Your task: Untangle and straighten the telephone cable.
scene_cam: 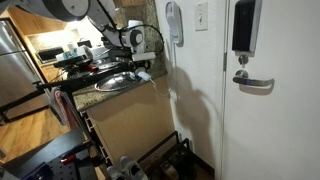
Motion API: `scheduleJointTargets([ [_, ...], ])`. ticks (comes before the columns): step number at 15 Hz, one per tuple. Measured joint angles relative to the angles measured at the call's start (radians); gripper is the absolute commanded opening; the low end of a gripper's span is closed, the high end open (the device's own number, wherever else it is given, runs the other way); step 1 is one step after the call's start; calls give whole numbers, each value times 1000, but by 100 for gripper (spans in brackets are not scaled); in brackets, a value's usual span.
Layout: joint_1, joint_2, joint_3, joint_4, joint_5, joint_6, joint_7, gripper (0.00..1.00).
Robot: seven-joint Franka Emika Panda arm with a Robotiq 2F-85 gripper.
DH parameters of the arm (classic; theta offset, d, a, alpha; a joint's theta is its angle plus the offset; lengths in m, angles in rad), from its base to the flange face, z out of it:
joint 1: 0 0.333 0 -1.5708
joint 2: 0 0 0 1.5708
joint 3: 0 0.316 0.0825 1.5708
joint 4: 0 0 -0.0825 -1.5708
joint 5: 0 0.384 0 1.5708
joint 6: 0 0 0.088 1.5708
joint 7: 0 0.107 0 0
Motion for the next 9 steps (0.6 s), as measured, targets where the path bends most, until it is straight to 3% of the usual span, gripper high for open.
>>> scheduleJointTargets([
  [3,0,18,-2,21,0,0,-30,38],
  [9,12,22,-14,38,0,-14,-61,34],
])
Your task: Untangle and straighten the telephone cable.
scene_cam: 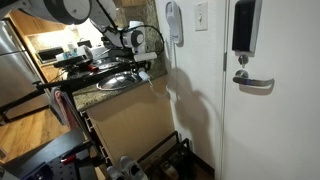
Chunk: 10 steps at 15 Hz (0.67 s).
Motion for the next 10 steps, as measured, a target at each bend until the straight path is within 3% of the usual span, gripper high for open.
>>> scheduleJointTargets([
  [3,14,0,-7,9,-11,-6,0,30],
  [6,32,-5,-10,20,-41,-6,7,3],
  [7,38,-9,-11,20,-53,-6,8,0],
  [10,55,-31,-12,20,-87,-5,12,4],
])
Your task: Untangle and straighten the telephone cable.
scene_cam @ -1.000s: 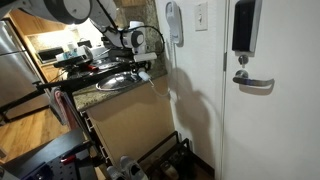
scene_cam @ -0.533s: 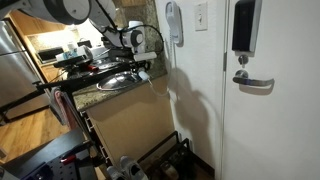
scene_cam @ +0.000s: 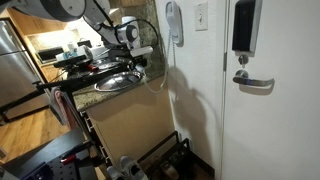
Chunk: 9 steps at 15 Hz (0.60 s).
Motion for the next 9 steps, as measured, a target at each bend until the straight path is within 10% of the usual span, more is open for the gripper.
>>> scheduleJointTargets([
  [9,54,-49,-2,-13,-62,0,35,4],
])
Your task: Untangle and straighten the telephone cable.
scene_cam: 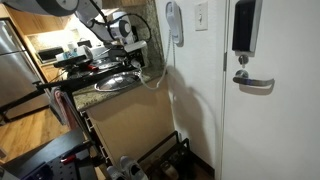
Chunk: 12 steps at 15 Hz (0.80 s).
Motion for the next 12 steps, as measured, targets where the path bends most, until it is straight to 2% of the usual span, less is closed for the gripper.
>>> scheduleJointTargets([
  [7,48,41,0,-17,-4,0,0,4],
  [12,56,63,0,-15,-4,4,-2,4],
])
